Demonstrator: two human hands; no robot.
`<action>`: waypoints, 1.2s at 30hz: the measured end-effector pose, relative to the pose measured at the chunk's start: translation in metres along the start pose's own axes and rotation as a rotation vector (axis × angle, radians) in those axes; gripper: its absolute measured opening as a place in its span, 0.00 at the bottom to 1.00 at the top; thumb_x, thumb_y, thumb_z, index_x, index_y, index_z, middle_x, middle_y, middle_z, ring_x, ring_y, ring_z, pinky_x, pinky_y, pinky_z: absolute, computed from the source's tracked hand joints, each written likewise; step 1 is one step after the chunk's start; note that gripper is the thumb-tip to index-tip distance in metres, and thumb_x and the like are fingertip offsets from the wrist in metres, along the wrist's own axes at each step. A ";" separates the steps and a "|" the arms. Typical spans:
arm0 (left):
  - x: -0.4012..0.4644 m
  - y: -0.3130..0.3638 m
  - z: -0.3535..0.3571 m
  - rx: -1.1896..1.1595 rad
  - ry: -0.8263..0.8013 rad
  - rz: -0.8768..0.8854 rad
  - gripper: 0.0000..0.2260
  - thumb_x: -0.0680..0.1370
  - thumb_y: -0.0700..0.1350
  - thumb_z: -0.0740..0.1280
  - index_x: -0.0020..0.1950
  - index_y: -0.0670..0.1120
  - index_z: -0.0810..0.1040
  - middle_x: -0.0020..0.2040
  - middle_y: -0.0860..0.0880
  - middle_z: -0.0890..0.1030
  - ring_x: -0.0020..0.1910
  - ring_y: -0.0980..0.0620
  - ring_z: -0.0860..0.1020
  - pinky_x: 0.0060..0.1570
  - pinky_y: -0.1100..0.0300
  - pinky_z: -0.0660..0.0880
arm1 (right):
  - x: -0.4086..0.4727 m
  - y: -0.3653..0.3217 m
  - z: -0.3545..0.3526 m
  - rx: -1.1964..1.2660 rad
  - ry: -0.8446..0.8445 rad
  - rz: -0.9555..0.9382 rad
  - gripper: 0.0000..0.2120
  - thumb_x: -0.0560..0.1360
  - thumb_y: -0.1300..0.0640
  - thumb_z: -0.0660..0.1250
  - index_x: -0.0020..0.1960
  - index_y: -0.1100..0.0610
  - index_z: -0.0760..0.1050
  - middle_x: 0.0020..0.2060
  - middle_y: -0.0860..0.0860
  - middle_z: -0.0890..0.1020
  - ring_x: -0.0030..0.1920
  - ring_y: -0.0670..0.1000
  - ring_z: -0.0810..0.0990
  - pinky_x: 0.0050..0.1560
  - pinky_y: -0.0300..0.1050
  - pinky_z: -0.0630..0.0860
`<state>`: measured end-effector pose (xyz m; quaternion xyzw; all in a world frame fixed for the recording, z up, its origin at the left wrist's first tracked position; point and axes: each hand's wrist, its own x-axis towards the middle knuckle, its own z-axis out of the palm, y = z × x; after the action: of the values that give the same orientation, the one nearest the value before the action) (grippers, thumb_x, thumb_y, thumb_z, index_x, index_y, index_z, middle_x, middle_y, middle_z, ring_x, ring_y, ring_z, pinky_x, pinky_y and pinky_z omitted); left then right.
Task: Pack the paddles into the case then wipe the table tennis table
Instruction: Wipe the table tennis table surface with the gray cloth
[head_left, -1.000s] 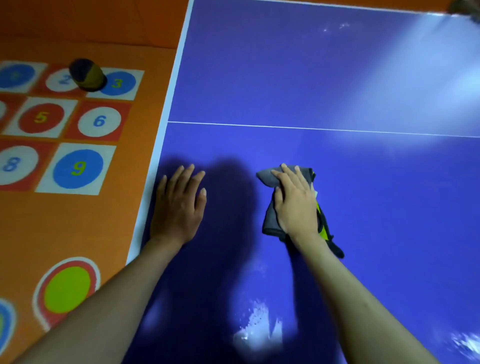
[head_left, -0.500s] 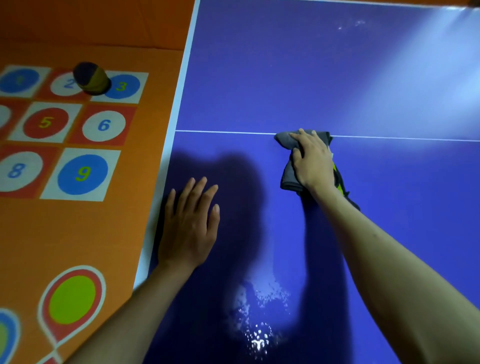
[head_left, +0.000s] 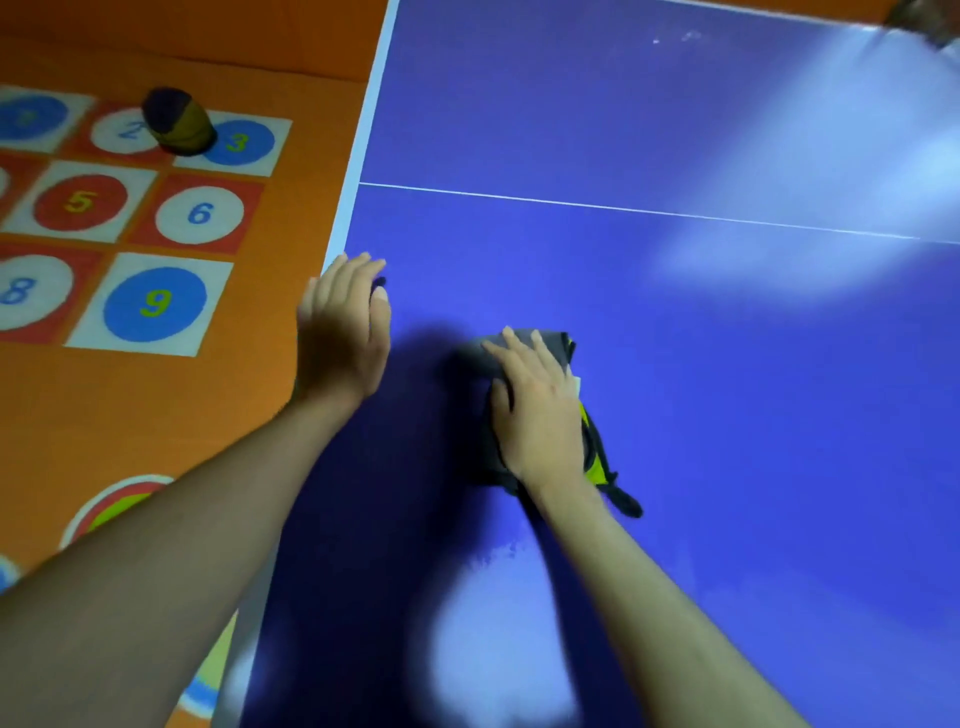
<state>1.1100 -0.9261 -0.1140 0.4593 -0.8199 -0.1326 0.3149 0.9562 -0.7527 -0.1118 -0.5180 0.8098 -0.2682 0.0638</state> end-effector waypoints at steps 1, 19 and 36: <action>-0.007 -0.004 -0.007 0.026 -0.005 -0.039 0.18 0.83 0.45 0.55 0.68 0.41 0.77 0.70 0.42 0.78 0.74 0.40 0.72 0.71 0.39 0.68 | -0.019 -0.007 -0.002 0.005 -0.019 0.007 0.22 0.78 0.63 0.63 0.70 0.49 0.77 0.76 0.47 0.72 0.79 0.55 0.65 0.72 0.60 0.66; -0.030 -0.020 -0.014 0.206 -0.105 -0.108 0.22 0.87 0.52 0.50 0.73 0.44 0.75 0.73 0.42 0.74 0.72 0.42 0.72 0.68 0.41 0.70 | 0.138 0.013 0.032 0.003 0.057 0.058 0.19 0.80 0.61 0.64 0.69 0.51 0.78 0.74 0.48 0.75 0.78 0.55 0.67 0.75 0.54 0.63; -0.029 -0.024 -0.008 0.149 -0.106 -0.105 0.20 0.86 0.49 0.53 0.73 0.43 0.75 0.74 0.40 0.73 0.72 0.40 0.72 0.67 0.42 0.73 | 0.201 -0.006 0.053 -0.026 -0.002 0.037 0.19 0.81 0.60 0.63 0.71 0.52 0.77 0.76 0.49 0.73 0.79 0.55 0.65 0.76 0.56 0.63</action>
<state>1.1422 -0.9141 -0.1316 0.5160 -0.8178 -0.1116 0.2290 0.8893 -0.9498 -0.1184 -0.5038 0.8227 -0.2556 0.0629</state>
